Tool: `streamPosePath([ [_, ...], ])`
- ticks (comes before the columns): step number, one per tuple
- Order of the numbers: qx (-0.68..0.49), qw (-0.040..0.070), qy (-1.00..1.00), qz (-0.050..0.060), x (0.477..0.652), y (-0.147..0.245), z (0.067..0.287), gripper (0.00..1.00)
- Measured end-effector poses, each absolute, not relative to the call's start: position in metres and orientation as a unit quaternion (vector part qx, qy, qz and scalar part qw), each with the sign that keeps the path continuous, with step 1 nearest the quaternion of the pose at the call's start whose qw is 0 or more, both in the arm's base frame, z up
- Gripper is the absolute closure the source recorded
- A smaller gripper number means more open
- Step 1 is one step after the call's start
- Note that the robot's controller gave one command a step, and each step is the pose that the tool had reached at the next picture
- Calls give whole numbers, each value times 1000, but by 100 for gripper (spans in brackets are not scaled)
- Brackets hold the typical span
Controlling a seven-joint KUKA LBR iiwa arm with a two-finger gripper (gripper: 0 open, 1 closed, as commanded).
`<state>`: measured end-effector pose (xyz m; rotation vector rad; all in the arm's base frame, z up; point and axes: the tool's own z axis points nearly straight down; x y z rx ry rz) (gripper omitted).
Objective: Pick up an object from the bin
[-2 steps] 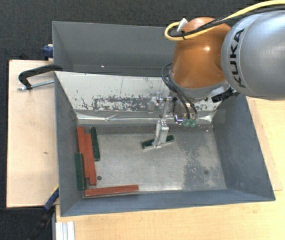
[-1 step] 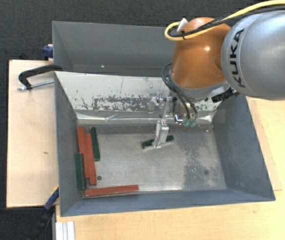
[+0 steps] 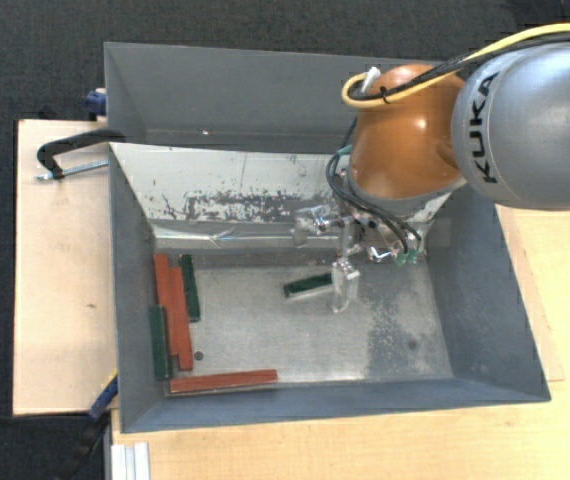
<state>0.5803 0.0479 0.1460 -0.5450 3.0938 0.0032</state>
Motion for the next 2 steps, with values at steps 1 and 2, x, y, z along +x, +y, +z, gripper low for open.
streamPosePath([
  [1, -142, 1, 990, 1, 587, 15, 119, 0],
  [2, -168, 1, 986, 1, 576, 30, 74, 100],
])
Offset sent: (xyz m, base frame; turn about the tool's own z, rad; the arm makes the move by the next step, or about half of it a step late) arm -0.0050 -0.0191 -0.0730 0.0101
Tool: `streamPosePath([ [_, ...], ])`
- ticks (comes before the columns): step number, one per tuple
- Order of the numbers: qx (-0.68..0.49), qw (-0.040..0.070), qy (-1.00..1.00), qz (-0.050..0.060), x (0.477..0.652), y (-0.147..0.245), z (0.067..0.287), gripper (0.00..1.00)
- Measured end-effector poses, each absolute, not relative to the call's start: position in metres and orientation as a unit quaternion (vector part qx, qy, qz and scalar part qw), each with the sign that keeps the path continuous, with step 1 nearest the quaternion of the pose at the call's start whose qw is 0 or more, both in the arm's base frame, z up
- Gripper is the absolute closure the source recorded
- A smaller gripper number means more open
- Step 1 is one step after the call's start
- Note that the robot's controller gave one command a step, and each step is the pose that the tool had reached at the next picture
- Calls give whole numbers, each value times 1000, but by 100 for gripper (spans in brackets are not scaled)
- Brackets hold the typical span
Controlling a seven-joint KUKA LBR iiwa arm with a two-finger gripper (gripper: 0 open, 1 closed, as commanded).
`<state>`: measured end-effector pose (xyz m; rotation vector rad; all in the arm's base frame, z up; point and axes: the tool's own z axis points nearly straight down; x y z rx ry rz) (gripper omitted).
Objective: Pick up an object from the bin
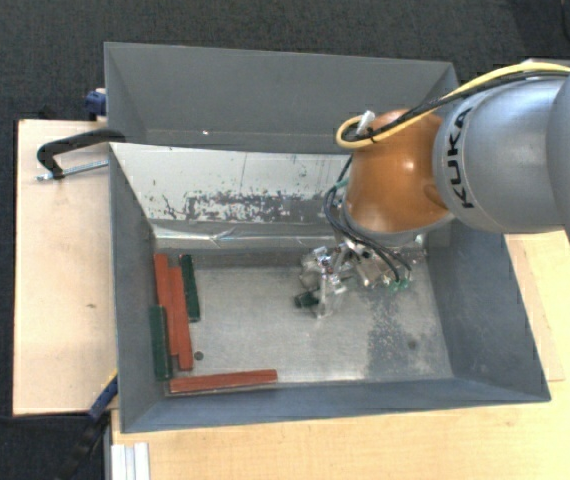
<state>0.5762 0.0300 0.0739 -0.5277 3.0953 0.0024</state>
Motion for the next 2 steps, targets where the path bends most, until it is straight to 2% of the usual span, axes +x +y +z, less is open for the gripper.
streamPosePath([
  [1, -168, 1, 986, 1, 576, 30, 74, 100],
  [2, -168, 6, 986, 0, 576, 33, 247, 100],
])
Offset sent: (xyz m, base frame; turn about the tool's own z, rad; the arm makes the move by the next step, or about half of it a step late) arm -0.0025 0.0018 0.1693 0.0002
